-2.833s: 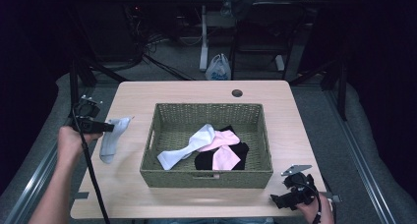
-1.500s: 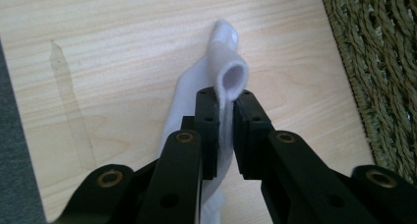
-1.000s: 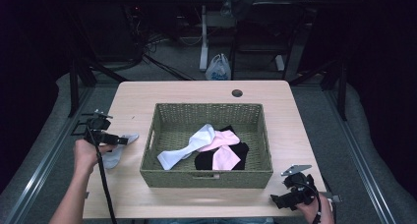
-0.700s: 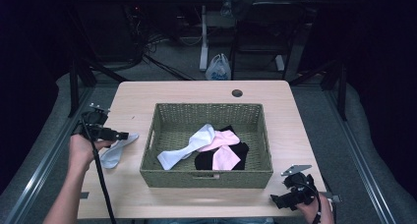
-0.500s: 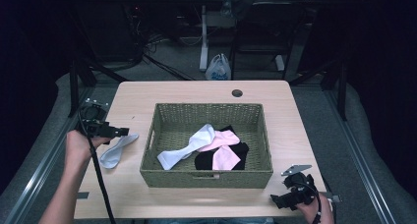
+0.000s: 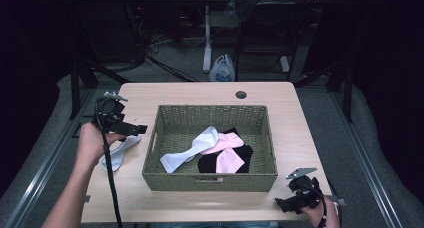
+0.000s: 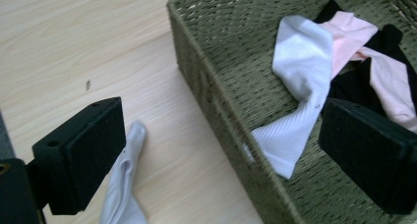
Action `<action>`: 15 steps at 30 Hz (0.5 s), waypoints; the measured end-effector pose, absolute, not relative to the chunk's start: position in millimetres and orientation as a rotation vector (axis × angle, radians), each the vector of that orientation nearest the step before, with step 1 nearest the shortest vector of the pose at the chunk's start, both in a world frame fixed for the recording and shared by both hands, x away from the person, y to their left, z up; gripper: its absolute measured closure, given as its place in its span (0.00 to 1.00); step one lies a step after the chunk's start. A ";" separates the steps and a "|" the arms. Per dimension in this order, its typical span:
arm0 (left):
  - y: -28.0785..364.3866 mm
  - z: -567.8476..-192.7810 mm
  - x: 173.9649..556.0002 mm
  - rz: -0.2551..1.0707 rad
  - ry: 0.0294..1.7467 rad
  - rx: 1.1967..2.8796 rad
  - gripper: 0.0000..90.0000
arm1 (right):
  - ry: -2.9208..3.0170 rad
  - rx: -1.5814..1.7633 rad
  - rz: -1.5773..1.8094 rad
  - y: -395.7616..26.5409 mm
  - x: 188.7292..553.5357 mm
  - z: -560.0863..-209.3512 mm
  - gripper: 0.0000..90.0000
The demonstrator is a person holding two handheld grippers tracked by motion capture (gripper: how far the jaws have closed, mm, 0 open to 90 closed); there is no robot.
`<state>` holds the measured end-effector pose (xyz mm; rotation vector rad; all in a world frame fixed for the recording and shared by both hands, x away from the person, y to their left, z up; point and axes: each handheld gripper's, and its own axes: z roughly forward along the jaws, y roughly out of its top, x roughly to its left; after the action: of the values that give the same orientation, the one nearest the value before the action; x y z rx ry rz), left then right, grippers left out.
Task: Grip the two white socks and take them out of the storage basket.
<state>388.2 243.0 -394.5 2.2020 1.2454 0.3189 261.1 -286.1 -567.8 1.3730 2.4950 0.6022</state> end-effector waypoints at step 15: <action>189.3 -407.1 405.1 0.260 1.150 2.301 0.04 | 2.500 1.371 0.593 -287.6 261.1 -567.3 0.00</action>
<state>405.1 189.3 -407.1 2.3006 1.1495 0.2596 261.1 -287.6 -567.3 1.3708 2.5001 0.5927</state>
